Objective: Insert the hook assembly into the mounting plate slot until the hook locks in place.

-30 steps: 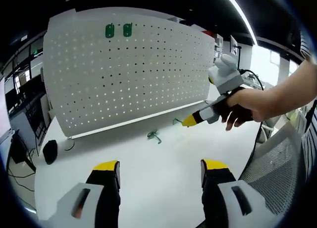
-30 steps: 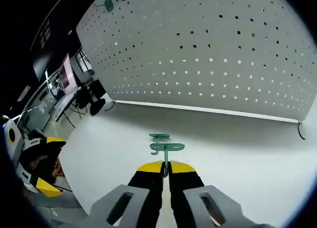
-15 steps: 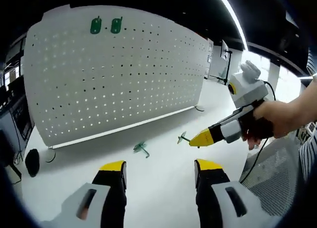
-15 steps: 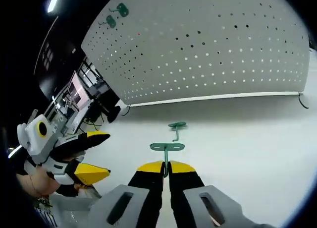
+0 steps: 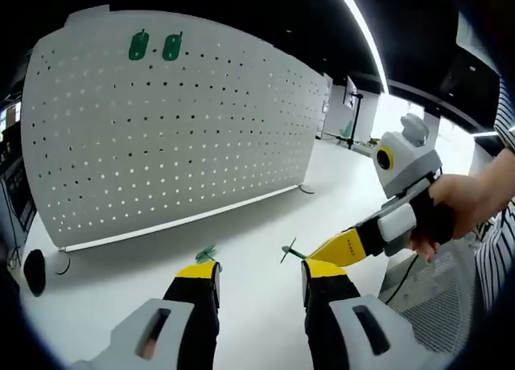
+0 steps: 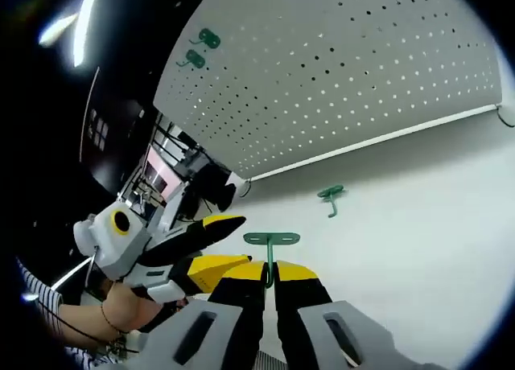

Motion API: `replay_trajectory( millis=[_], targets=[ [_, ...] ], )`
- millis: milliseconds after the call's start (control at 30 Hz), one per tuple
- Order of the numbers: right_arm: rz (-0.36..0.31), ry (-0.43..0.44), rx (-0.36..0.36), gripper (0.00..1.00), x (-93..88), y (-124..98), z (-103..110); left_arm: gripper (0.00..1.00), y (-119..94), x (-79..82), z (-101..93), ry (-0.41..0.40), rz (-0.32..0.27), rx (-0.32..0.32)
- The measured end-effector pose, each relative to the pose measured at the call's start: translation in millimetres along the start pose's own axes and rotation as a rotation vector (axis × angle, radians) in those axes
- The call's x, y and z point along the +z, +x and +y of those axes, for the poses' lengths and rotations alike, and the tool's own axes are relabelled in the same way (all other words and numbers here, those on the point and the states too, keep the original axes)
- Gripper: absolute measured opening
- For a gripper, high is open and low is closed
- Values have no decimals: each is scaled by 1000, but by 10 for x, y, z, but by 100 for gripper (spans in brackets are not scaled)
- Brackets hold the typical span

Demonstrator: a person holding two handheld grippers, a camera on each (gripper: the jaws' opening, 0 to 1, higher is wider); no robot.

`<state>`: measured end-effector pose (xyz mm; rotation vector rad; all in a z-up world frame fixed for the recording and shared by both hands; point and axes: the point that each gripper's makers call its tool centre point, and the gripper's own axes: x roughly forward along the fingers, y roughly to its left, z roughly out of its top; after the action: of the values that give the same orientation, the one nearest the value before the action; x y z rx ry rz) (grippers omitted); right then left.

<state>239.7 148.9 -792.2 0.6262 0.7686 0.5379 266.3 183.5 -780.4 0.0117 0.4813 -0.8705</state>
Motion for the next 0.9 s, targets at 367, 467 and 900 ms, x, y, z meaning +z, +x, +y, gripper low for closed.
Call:
replay_trajectory(
  millis=[367,467,900],
  targets=[
    [-17,124,86,1,-60,-108,82,27,33,78,-185,-15,-30,-86],
    [-20,140,104,1,-70,-146,88,21,39,77,-272,-11,-27,-130],
    [26,102,187,1,-135,-272,202,6,7,138,-552,17,-37,-288]
  ],
)
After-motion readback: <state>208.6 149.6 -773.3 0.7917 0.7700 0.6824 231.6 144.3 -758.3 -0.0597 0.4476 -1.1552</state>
